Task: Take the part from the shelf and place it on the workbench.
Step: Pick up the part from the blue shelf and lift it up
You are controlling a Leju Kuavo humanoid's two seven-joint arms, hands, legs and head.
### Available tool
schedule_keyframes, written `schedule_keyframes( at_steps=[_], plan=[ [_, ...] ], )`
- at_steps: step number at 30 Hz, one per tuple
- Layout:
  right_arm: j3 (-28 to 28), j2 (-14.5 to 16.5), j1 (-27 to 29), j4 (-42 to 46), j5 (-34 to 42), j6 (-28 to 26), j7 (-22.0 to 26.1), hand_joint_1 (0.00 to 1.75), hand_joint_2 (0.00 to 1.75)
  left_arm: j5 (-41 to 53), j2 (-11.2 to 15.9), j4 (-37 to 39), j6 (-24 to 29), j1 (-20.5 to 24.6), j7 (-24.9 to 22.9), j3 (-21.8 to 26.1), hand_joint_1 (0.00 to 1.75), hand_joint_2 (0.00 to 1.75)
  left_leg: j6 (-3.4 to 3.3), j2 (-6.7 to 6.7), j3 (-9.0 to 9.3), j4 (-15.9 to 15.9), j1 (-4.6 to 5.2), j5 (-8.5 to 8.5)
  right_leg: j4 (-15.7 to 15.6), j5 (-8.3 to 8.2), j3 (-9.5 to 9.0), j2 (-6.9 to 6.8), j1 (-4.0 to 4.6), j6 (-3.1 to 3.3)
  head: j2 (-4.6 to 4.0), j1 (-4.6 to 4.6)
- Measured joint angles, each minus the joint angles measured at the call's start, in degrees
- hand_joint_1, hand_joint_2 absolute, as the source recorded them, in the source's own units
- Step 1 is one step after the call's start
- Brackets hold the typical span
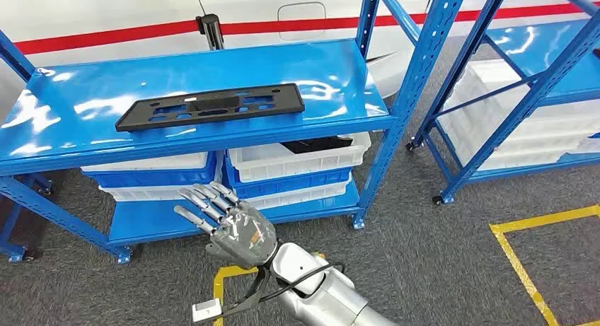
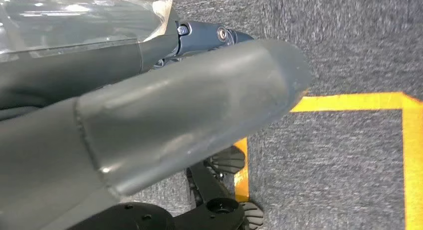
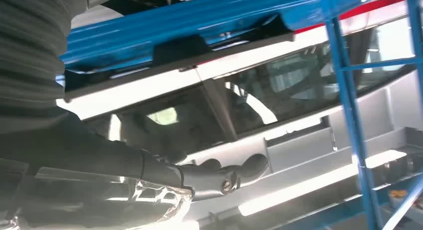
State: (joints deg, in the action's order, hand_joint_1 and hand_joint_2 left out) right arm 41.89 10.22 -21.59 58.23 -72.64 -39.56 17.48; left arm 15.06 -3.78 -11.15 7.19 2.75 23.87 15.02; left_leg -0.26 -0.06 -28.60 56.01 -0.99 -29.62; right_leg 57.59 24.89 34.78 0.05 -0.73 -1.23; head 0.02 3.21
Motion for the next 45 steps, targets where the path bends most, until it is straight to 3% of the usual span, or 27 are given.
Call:
schedule_keyframes(
  at_steps=[2,4,7,8,9,10,12,13,14,17,19,20,22,23,24,25,27,29,31,34,36,38,39,40,42,43,45],
  plan=[
    [-0.01,0.05,-0.02,0.01,-0.07,0.0,-0.01,0.0,1.75,0.0,0.0,-0.02,0.0,0.04,0.02,0.0,0.0,0.0,0.33,0.07,0.24,0.14,-0.15,-0.35,-0.22,0.11,-0.36,0.14,-0.22,0.48,0.0,0.0],
    [-0.01,0.21,-0.05,0.03,-0.14,0.0,-0.02,0.0,1.75,0.07,-0.02,-0.04,-0.01,0.09,0.05,-0.02,0.0,0.0,0.83,0.13,-0.86,3.28,-0.37,-2.12,-0.5,0.51,-1.15,0.3,-0.52,1.47,0.0,-0.11],
    [-0.01,0.33,0.05,0.03,-0.15,0.0,-0.05,0.0,1.75,0.15,0.03,-0.03,-0.02,-0.04,0.07,-0.03,0.0,0.0,1.27,0.11,-7.7,14.87,-0.47,-6.44,-0.57,1.33,-2.11,0.37,-0.4,2.55,0.0,-0.22],
    [-0.01,0.32,0.14,0.03,-0.16,0.0,-0.05,0.0,1.75,0.15,0.07,-0.02,-0.01,-0.12,0.07,-0.02,0.0,0.0,1.3,0.11,-9.82,17.31,-0.47,-6.5,-0.56,1.63,-2.42,0.48,-0.3,2.66,0.0,-0.23],
    [-0.01,0.32,0.21,0.02,-0.16,0.0,-0.05,0.0,1.75,0.15,0.08,-0.02,-0.01,-0.16,0.07,-0.02,0.0,0.0,1.23,0.12,-11.03,17.85,-0.47,-5.46,-0.56,1.94,-2.79,0.61,-0.23,2.67,0.0,-0.23],
    [-0.01,0.32,0.25,0.02,-0.18,0.0,-0.05,0.0,1.75,0.15,0.09,-0.02,-0.02,-0.17,0.07,-0.02,0.0,0.0,1.05,0.12,-10.92,15.77,-0.47,-3.04,-0.56,2.31,-3.31,0.77,-0.19,2.56,0.0,-0.23],
    [-0.01,0.39,0.25,0.0,-0.24,0.0,-0.05,0.0,1.75,0.16,0.11,0.0,-0.02,-0.14,0.04,-0.02,0.0,0.0,0.47,0.07,-8.42,8.06,-0.35,2.53,-0.57,3.19,-4.37,0.98,-0.03,2.2,0.0,-0.2],
    [-0.01,0.44,0.23,-0.02,-0.26,0.0,-0.06,0.0,1.75,0.16,0.12,0.02,-0.02,-0.09,0.01,-0.02,0.0,0.0,0.19,0.03,-7.13,4.69,-0.21,4.25,-0.57,3.62,-4.77,1.06,0.14,1.92,0.0,-0.21],
    [-0.01,0.49,0.21,-0.04,-0.27,0.0,-0.06,0.0,1.75,0.17,0.13,0.04,-0.02,-0.04,-0.02,-0.02,0.0,0.0,-0.05,0.0,-6.41,2.84,-0.02,4.83,-0.61,3.94,-4.96,1.1,0.28,1.62,0.0,-0.2],
    [0.0,0.62,0.16,-0.04,-0.29,0.0,-0.06,0.0,1.75,0.18,0.07,0.06,-0.02,0.04,-0.07,-0.02,0.0,0.0,-0.79,-0.05,-5.82,1.73,0.29,4.35,-0.9,4.55,-5.11,1.05,0.37,0.6,0.0,-0.22],
    [0.01,0.74,0.02,-0.01,-0.28,0.0,-0.06,0.0,1.75,0.22,-0.04,0.05,-0.02,0.03,-0.06,-0.02,0.0,0.0,-1.51,0.01,-4.87,0.92,0.08,4.31,1.5,5.75,-4.08,0.75,0.41,0.32,0.0,-0.14],
    [0.01,0.75,-0.04,-0.01,-0.26,0.0,-0.06,0.0,1.75,0.24,-0.08,0.04,-0.01,0.05,-0.06,-0.02,0.0,0.0,-1.86,0.06,-4.38,0.63,-0.03,4.22,4.69,6.95,-2.44,0.62,0.41,0.4,0.0,-0.07],
    [0.01,0.57,-0.01,-0.13,-0.21,0.0,-0.06,0.0,1.75,0.25,-0.07,0.04,0.0,0.1,-0.09,-0.02,0.0,0.0,-2.29,0.08,-3.79,0.55,0.08,3.7,13.06,9.53,2.6,0.54,0.34,0.6,0.0,0.05],
    [0.01,0.46,0.08,-0.23,-0.2,0.0,-0.06,0.0,1.75,0.24,-0.09,0.04,0.01,0.08,-0.13,-0.01,0.0,0.0,-2.34,0.03,-3.49,0.55,0.13,3.38,15.96,9.98,4.76,0.54,0.33,0.43,0.0,0.05],
    [0.02,0.37,0.16,-0.32,-0.21,0.0,-0.06,0.0,1.75,0.24,-0.13,0.04,0.02,0.05,-0.17,-0.01,0.0,0.0,-2.3,-0.05,-3.09,0.56,0.16,3.03,16.68,9.39,5.87,0.53,0.33,0.06,0.0,0.05],
    [0.02,0.34,0.18,-0.39,-0.23,0.0,-0.06,0.0,1.75,0.24,-0.17,0.04,0.03,0.02,-0.2,-0.01,0.0,0.0,-2.21,-0.14,-2.58,0.56,0.18,2.64,15.0,7.79,5.75,0.51,0.33,-0.43,0.0,0.06],
    [0.03,0.32,0.14,-0.43,-0.28,0.0,-0.1,0.0,1.75,0.22,-0.32,0.05,0.07,0.01,-0.22,0.0,0.0,0.0,-1.9,-0.3,-1.43,0.56,0.2,1.73,6.73,2.95,2.9,0.28,0.36,-1.09,0.0,0.08],
    [0.03,0.31,0.08,-0.51,-0.32,0.0,-0.18,0.0,1.75,0.22,-0.42,0.09,0.1,0.06,-0.22,-0.01,0.0,0.0,-1.31,-0.43,-0.67,0.6,0.44,0.77,0.62,-0.05,0.35,0.03,0.56,-0.58,0.0,0.05],
    [0.02,0.32,0.05,-0.58,-0.41,0.0,-0.25,0.0,1.75,0.24,-0.48,0.13,0.13,0.12,-0.22,-0.02,0.0,0.0,-0.65,-0.41,-0.28,0.46,0.53,0.14,-0.37,-0.25,-0.29,0.06,0.73,0.4,0.0,0.0],
    [0.01,0.52,-0.02,-0.58,-0.49,0.0,-0.3,0.0,1.75,0.34,-0.5,0.1,0.2,0.21,-0.2,-0.01,0.0,0.0,0.32,-0.22,-0.49,2.07,0.11,-1.22,-1.18,-0.01,-1.36,0.3,0.03,1.72,0.0,-0.05],
    [0.01,0.72,-0.05,-0.6,-0.49,0.0,-0.36,0.0,1.75,0.4,-0.51,0.11,0.21,0.21,-0.18,-0.02,0.0,0.0,0.97,-0.15,-3.69,8.37,-0.12,-4.1,-1.53,0.36,-2.23,0.3,-0.16,2.51,0.0,-0.12],
    [0.01,0.81,0.05,-0.7,-0.49,0.0,-0.4,0.0,1.75,0.42,-0.52,0.14,0.2,0.09,-0.2,-0.02,0.0,0.0,1.49,-0.14,-8.55,15.59,-0.34,-6.25,-1.51,0.91,-2.78,0.33,-0.11,2.92,0.0,-0.14],
    [0.01,0.81,0.12,-0.77,-0.49,0.0,-0.4,0.0,1.75,0.41,-0.5,0.15,0.21,0.04,-0.21,-0.02,0.0,0.0,1.65,-0.12,-10.12,16.91,-0.46,-5.65,-1.5,1.22,-3.11,0.4,-0.12,2.92,0.0,-0.14],
    [0.01,0.81,0.19,-0.83,-0.49,0.0,-0.4,0.0,1.75,0.41,-0.46,0.15,0.21,0.0,-0.22,-0.02,0.0,0.0,1.76,-0.1,-10.56,16.01,-0.6,-3.82,-1.49,1.58,-3.56,0.51,-0.14,2.8,0.0,-0.15],
    [0.01,0.83,0.22,-0.87,-0.49,0.0,-0.4,0.0,1.75,0.41,-0.37,0.16,0.22,0.0,-0.22,-0.01,0.0,0.0,1.82,-0.01,-8.42,8.79,-0.92,1.84,-1.49,2.45,-4.64,0.67,-0.18,2.33,0.0,-0.15],
    [0.01,0.84,0.19,-0.87,-0.49,0.0,-0.41,0.0,1.75,0.41,-0.35,0.2,0.21,0.04,-0.22,-0.01,0.0,0.0,1.74,-0.02,-6.95,5.21,-0.92,3.71,-1.45,2.92,-5.04,0.72,0.02,1.98,0.0,-0.17],
    [0.02,0.84,0.08,-0.88,-0.5,0.0,-0.42,0.0,1.75,0.41,-0.38,0.28,0.21,0.13,-0.22,-0.02,0.0,0.0,1.12,-0.11,-5.43,1.71,-0.67,4.7,-1.52,3.66,-5.24,0.76,0.37,1.22,0.0,-0.13]
  ],
)
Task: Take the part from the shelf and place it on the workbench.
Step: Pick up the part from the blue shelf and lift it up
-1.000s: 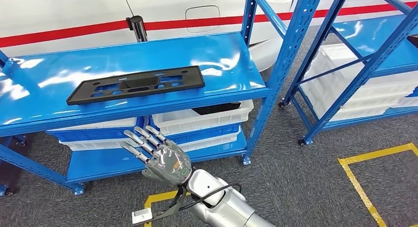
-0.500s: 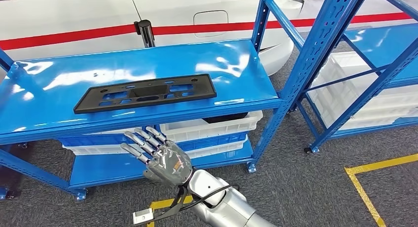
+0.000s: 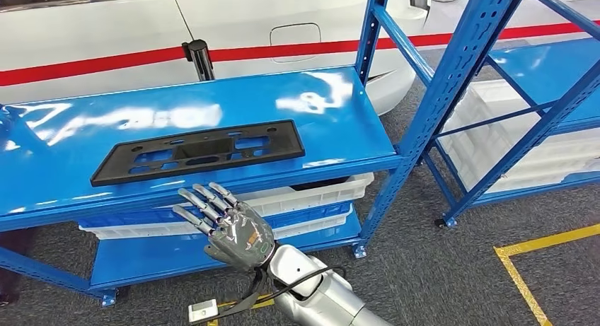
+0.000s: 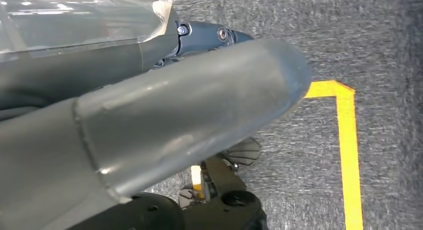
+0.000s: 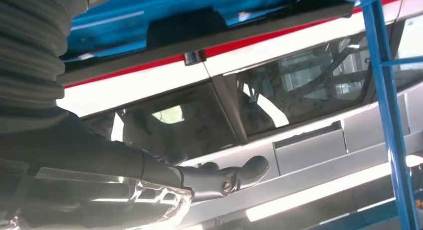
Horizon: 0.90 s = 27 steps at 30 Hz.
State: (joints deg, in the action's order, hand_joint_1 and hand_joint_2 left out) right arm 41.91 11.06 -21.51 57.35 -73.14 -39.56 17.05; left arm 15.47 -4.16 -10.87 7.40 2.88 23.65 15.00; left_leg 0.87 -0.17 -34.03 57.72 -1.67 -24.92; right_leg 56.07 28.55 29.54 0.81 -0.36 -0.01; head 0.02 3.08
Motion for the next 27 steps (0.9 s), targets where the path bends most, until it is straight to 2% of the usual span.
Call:
schedule_keyframes(
  at_steps=[3,4,5,6,8,9,10,11,12,13,14,15,16,18,20,21,23,24,25,26,27],
  plan=[
    [0.03,0.13,-0.12,0.01,0.01,0.0,-0.02,0.0,1.75,0.01,-0.09,0.03,0.04,0.05,-0.04,0.01,0.0,0.0,-1.43,-0.13,0.45,-0.37,0.42,-0.47,-0.02,0.6,-0.19,-0.04,0.0,-1.05,0.0,0.06],
    [0.03,0.2,-0.2,0.01,0.01,0.0,-0.03,0.0,1.75,0.01,-0.15,0.03,0.1,0.06,-0.07,0.01,0.0,0.0,-1.88,-0.1,0.73,-0.61,0.4,-0.46,0.99,1.09,0.13,-0.12,-0.07,-1.23,0.0,0.11],
    [0.04,0.25,-0.3,0.01,0.01,0.0,-0.04,0.0,1.75,0.01,-0.19,0.03,0.18,0.07,-0.11,0.01,0.0,0.0,-2.3,-0.07,1.03,-0.85,0.35,-0.47,3.23,2.05,1.21,-0.2,-0.09,-1.23,0.0,0.2],
    [0.04,0.26,-0.34,-0.01,0.01,0.0,-0.05,0.0,1.75,0.01,-0.22,0.03,0.24,0.08,-0.16,0.02,0.0,0.0,-2.65,-0.03,1.25,-0.96,0.39,-0.6,6.73,3.37,3.11,-0.28,-0.19,-1.07,0.0,0.29],
    [0.05,0.16,-0.31,-0.13,0.01,0.0,-0.05,0.0,1.75,0.01,-0.21,0.03,0.32,0.08,-0.22,0.02,0.0,0.0,-3.15,-0.02,1.61,-0.97,0.63,-1.07,14.74,5.82,8.21,-0.3,-0.22,-0.82,0.0,0.41],
    [0.05,0.1,-0.22,-0.25,0.01,0.0,-0.04,0.0,1.75,0.01,-0.21,0.03,0.32,0.06,-0.24,0.02,0.0,0.0,-3.25,-0.07,1.88,-0.96,0.74,-1.35,17.03,6.02,10.02,-0.3,-0.22,-0.99,0.0,0.4],
    [0.06,0.05,-0.15,-0.38,0.01,0.0,-0.04,0.0,1.75,0.02,-0.23,0.03,0.33,0.03,-0.27,0.02,0.0,0.0,-3.27,-0.17,2.26,-0.95,0.82,-1.68,16.95,5.13,10.65,-0.3,-0.22,-1.38,0.0,0.41],
    [0.07,0.03,-0.13,-0.48,0.01,0.0,-0.04,0.0,1.75,0.04,-0.27,0.03,0.34,0.02,-0.31,0.02,0.0,0.0,-3.19,-0.28,2.79,-0.95,0.86,-2.06,14.32,3.27,9.94,-0.31,-0.21,-1.85,0.0,0.41],
    [0.08,0.04,-0.17,-0.54,-0.03,0.0,-0.07,0.0,1.75,0.08,-0.31,0.03,0.35,0.01,-0.33,0.02,0.0,0.0,-3.07,-0.38,3.34,-0.96,0.89,-2.48,10.15,0.96,8.37,-0.35,-0.19,-2.22,0.0,0.42],
    [0.1,0.05,-0.24,-0.57,-0.11,0.0,-0.11,0.0,1.75,0.13,-0.35,0.03,0.37,0.03,-0.34,0.02,0.0,0.0,-2.83,-0.46,3.89,-0.95,1.01,-2.94,6.1,-1.12,6.73,-0.41,-0.05,-2.29,0.0,0.4],
    [0.11,0.05,-0.32,-0.59,-0.23,0.0,-0.19,0.0,1.75,0.19,-0.38,0.04,0.37,0.06,-0.34,0.02,0.0,0.0,-2.54,-0.52,4.3,-0.94,1.11,-3.37,3.05,-2.58,5.36,-0.46,0.12,-2.06,0.0,0.42],
    [0.13,0.05,-0.38,-0.61,-0.36,0.0,-0.31,0.0,1.75,0.26,-0.38,0.04,0.36,0.08,-0.34,0.02,0.0,0.0,-2.24,-0.56,4.53,-0.95,1.2,-3.72,1.56,-3.24,4.64,-0.51,0.3,-1.62,0.0,0.39],
    [0.14,0.05,-0.42,-0.62,-0.49,0.0,-0.45,0.0,1.75,0.34,-0.39,0.04,0.34,0.11,-0.33,0.02,0.0,0.0,-1.93,-0.59,4.71,-1.0,1.24,-3.98,1.27,-3.35,4.42,-0.5,0.49,-1.12,0.0,0.37],
    [0.14,0.1,-0.48,-0.63,-0.68,0.0,-0.69,0.0,1.75,0.52,-0.36,0.02,0.31,0.17,-0.32,0.02,0.0,0.0,-1.32,-0.49,4.97,-0.99,1.0,-4.4,0.87,-3.31,3.92,-0.42,0.2,-0.27,0.0,0.35],
    [0.13,0.27,-0.59,-0.63,-0.79,0.0,-0.78,0.0,1.75,0.64,-0.31,0.01,0.27,0.22,-0.31,0.01,0.0,0.0,-0.71,-0.27,3.98,1.7,0.72,-5.94,0.27,-3.13,3.07,-0.36,-0.34,0.63,0.0,0.24],
    [0.13,0.35,-0.63,-0.64,-0.79,0.0,-0.79,0.0,1.75,0.67,-0.28,0.0,0.23,0.21,-0.31,0.01,0.0,0.0,-0.46,-0.19,2.48,4.64,0.56,-7.28,0.08,-2.96,2.66,-0.36,-0.48,1.03,0.0,0.18],
    [0.13,0.42,-0.66,-0.74,-0.76,0.0,-0.79,0.0,1.75,0.72,-0.29,0.01,0.15,0.12,-0.32,-0.01,0.0,0.0,0.02,-0.12,-2.03,11.91,0.36,-9.9,0.05,-2.48,2.18,-0.39,-0.43,1.62,0.0,0.12],
    [0.13,0.42,-0.61,-0.82,-0.72,0.0,-0.79,0.0,1.75,0.73,-0.26,0.01,0.14,0.07,-0.32,-0.01,0.0,0.0,0.25,-0.09,-3.96,14.2,0.22,-10.03,0.06,-2.23,1.94,-0.36,-0.41,1.75,0.0,0.11],
    [0.13,0.42,-0.57,-0.9,-0.64,0.0,-0.79,0.0,1.75,0.72,-0.21,0.01,0.14,0.03,-0.33,0.0,0.0,0.0,0.43,-0.05,-5.05,14.67,0.06,-9.05,0.07,-1.95,1.62,-0.28,-0.41,1.74,0.0,0.11],
    [0.13,0.42,-0.55,-0.97,-0.55,0.0,-0.79,0.0,1.75,0.7,-0.13,0.01,0.14,0.02,-0.33,0.01,0.0,0.0,0.54,0.0,-5.0,12.97,-0.11,-6.96,0.08,-1.61,1.19,-0.19,-0.45,1.61,0.0,0.1],
    [0.13,0.44,-0.54,-1.02,-0.44,0.0,-0.79,0.0,1.75,0.69,-0.06,0.01,0.14,0.03,-0.33,0.01,0.0,0.0,0.59,0.05,-3.93,9.46,-0.29,-4.16,0.08,-1.22,0.62,-0.11,-0.49,1.38,0.0,0.1]
  ],
)
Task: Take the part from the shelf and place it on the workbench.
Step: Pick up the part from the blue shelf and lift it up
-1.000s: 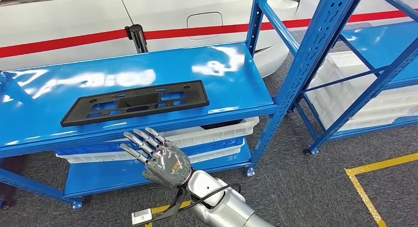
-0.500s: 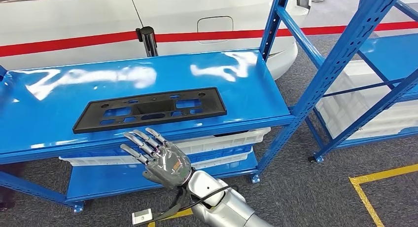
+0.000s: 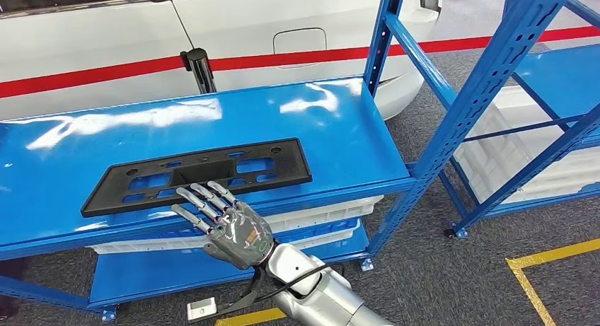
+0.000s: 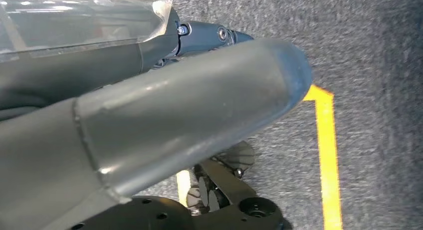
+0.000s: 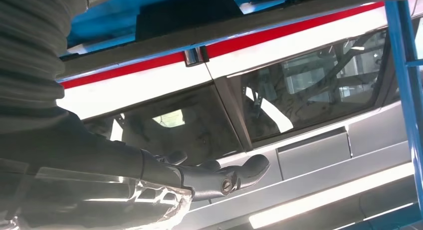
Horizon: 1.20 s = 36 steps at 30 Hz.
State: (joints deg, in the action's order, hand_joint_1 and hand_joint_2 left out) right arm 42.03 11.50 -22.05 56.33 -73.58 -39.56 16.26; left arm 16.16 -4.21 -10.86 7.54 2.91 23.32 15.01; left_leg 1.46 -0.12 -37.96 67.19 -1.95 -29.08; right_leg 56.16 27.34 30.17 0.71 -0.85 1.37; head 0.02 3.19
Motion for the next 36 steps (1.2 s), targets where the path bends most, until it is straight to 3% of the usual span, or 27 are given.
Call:
schedule_keyframes(
  at_steps=[2,3,6,8,9,11,12,13,14,16,18,19,26,36],
  plan=[
    [0.0,0.05,-0.07,-0.08,0.16,0.0,0.0,0.0,1.75,-0.01,0.09,0.02,0.0,0.05,-0.01,0.0,0.0,0.0,-0.06,0.01,2.89,-6.87,-0.04,3.58,0.07,0.85,-0.72,0.09,0.26,-0.64,0.0,0.01],
    [0.01,0.09,-0.13,-0.11,0.25,0.0,0.0,0.0,1.75,-0.01,0.1,0.02,0.0,0.09,-0.01,0.0,0.0,0.0,-0.29,-0.01,3.78,-8.77,0.06,4.09,0.08,1.22,-0.85,0.1,0.45,-1.01,0.0,0.03],
    [0.03,0.19,-0.26,-0.13,0.43,0.0,0.01,0.0,1.75,-0.01,0.05,0.02,0.01,0.17,-0.02,0.0,0.0,0.0,-1.58,-0.11,4.34,-9.6,0.5,3.51,-0.05,1.92,-0.97,0.02,0.6,-2.02,0.0,0.07],
    [0.04,0.23,-0.38,-0.14,0.54,0.0,-0.04,0.0,1.75,-0.02,-0.01,0.02,0.09,0.16,-0.02,0.01,0.0,0.0,-2.45,-0.09,4.75,-9.96,0.47,3.46,2.23,3.0,-0.08,-0.13,0.46,-2.38,0.0,0.11],
    [0.03,0.25,-0.44,-0.17,0.66,0.0,-0.1,0.0,1.75,-0.02,-0.02,0.02,0.14,0.17,-0.02,0.02,0.0,0.0,-2.85,-0.05,4.94,-10.11,0.41,3.4,5.16,4.19,1.45,-0.19,0.4,-2.34,0.0,0.15],
    [0.0,0.21,-0.45,-0.37,0.96,0.0,-0.27,0.0,1.75,-0.03,0.01,0.02,0.21,0.19,-0.02,0.04,0.0,0.0,-3.39,0.0,5.12,-10.1,0.54,3.05,13.18,6.96,6.29,-0.2,0.3,-2.1,0.0,0.24],
    [-0.02,0.19,-0.42,-0.58,1.16,0.0,-0.45,0.0,1.75,-0.02,0.02,0.02,0.21,0.17,-0.01,0.05,0.0,0.0,-3.5,-0.03,5.27,-10.09,0.61,2.85,16.38,7.64,8.55,-0.2,0.28,-2.2,0.0,0.23],
    [-0.02,0.17,-0.42,-0.86,1.32,0.0,-0.69,0.0,1.75,0.0,0.01,0.02,0.2,0.12,0.02,0.05,0.0,0.0,-3.51,-0.09,5.51,-10.07,0.66,2.6,17.65,7.33,9.87,-0.2,0.27,-2.52,0.0,0.24],
    [-0.02,0.18,-0.47,-1.19,1.42,0.0,-1.08,0.0,1.75,0.04,-0.02,0.02,0.21,0.09,0.05,0.05,0.0,0.0,-3.44,-0.2,5.89,-10.05,0.69,2.32,16.6,5.96,10.06,-0.23,0.25,-2.99,0.0,0.24],
    [-0.02,0.27,-0.82,-2.02,1.43,0.02,-2.35,0.0,1.75,0.17,-0.12,0.03,0.45,0.05,0.02,0.05,0.0,0.0,-3.09,-0.4,6.85,-10.05,0.68,1.61,8.71,1.36,7.41,-0.38,0.19,-3.76,0.0,0.28],
    [-0.04,0.49,-1.46,-3.21,0.97,0.12,-4.16,0.0,1.75,0.38,-0.22,0.04,1.07,0.08,-0.15,0.11,0.0,0.0,-2.51,-0.54,7.55,-9.91,0.98,0.83,2.54,-1.84,4.87,-0.53,0.26,-3.5,0.0,0.27],
    [-0.07,0.68,-1.87,-4.07,0.4,0.27,-5.42,0.0,1.75,0.48,-0.23,0.04,1.45,0.08,-0.26,0.15,0.0,0.0,-2.48,-0.56,7.67,-9.84,1.09,0.57,1.64,-2.38,4.47,-0.54,0.23,-3.15,0.0,0.21],
    [-1.08,2.81,-6.56,-12.38,-4.75,3.98,-17.7,0.0,1.75,0.93,-0.39,0.04,2.63,0.09,-0.81,0.52,0.0,0.0,-2.64,-0.23,8.19,-10.51,0.83,0.29,1.59,-2.37,4.47,-0.03,0.36,-2.21,0.0,0.09],
    [-2.3,4.63,-10.43,-18.45,-5.39,4.85,-19.61,0.0,1.75,1.52,-0.4,0.04,2.65,0.09,-1.38,1.1,0.0,0.0,-1.64,-0.11,8.38,-10.96,0.8,0.44,1.6,-2.33,4.41,0.01,0.47,-1.89,0.0,0.09]
  ],
)
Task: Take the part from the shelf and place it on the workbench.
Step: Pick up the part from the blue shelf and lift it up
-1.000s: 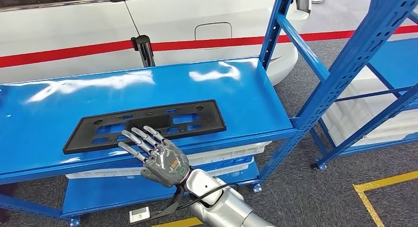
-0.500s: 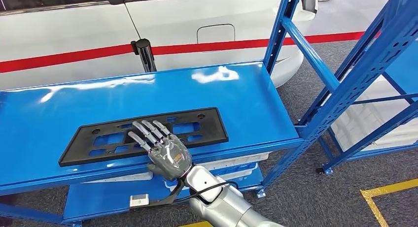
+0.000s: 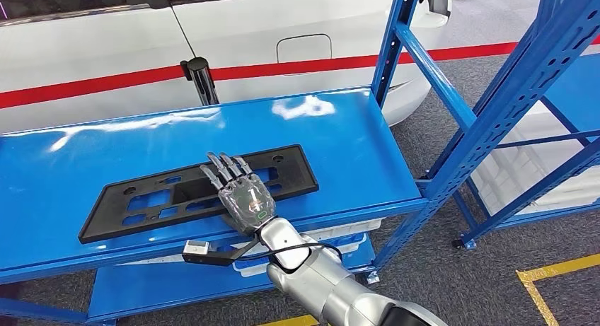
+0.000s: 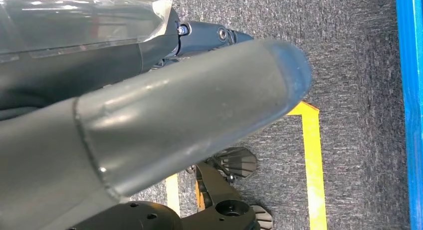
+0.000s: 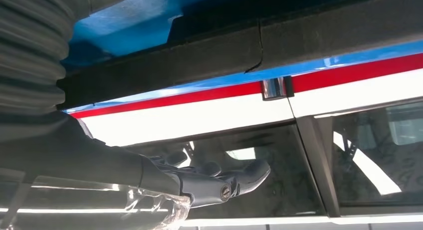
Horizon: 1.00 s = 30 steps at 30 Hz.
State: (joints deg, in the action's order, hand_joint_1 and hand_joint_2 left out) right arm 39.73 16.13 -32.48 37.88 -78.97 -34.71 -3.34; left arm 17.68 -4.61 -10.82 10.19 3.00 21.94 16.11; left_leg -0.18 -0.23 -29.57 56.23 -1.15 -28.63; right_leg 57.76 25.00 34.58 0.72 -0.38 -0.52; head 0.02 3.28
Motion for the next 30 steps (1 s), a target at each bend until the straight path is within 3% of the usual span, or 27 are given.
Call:
schedule_keyframes(
  at_steps=[5,9,10,30],
  plan=[
    [-0.57,0.91,-1.09,-1.89,0.49,0.58,0.09,0.04,1.75,0.44,0.02,0.0,-0.18,0.02,-0.11,-0.03,0.0,0.0,0.09,0.03,0.05,0.02,0.06,0.01,-0.02,-0.06,-0.04,0.0,-0.05,0.09,0.0,0.0],
    [-0.89,1.67,-1.76,-3.68,1.14,0.25,0.95,1.62,1.75,0.81,0.03,0.0,-0.27,0.03,-0.11,-0.04,0.0,0.0,0.09,0.03,0.08,0.03,0.14,0.01,-0.03,-0.06,-0.06,0.0,-0.14,0.09,0.0,0.0],
    [-0.95,1.86,-1.81,-4.09,1.21,0.18,1.2,1.68,1.75,0.84,0.03,0.0,-0.24,0.03,-0.11,-0.04,0.0,0.0,0.09,0.03,0.07,0.03,0.14,0.01,-0.03,-0.06,-0.06,0.0,-0.15,0.09,0.0,0.0],
    [-3.28,2.94,-1.66,-5.38,4.51,-3.66,6.12,1.75,1.75,1.96,0.02,0.0,0.09,0.01,0.17,0.03,0.0,0.0,0.09,0.03,0.08,0.04,0.15,0.0,-0.04,-0.06,-0.05,0.01,-0.16,0.09,0.0,0.0]
  ],
)
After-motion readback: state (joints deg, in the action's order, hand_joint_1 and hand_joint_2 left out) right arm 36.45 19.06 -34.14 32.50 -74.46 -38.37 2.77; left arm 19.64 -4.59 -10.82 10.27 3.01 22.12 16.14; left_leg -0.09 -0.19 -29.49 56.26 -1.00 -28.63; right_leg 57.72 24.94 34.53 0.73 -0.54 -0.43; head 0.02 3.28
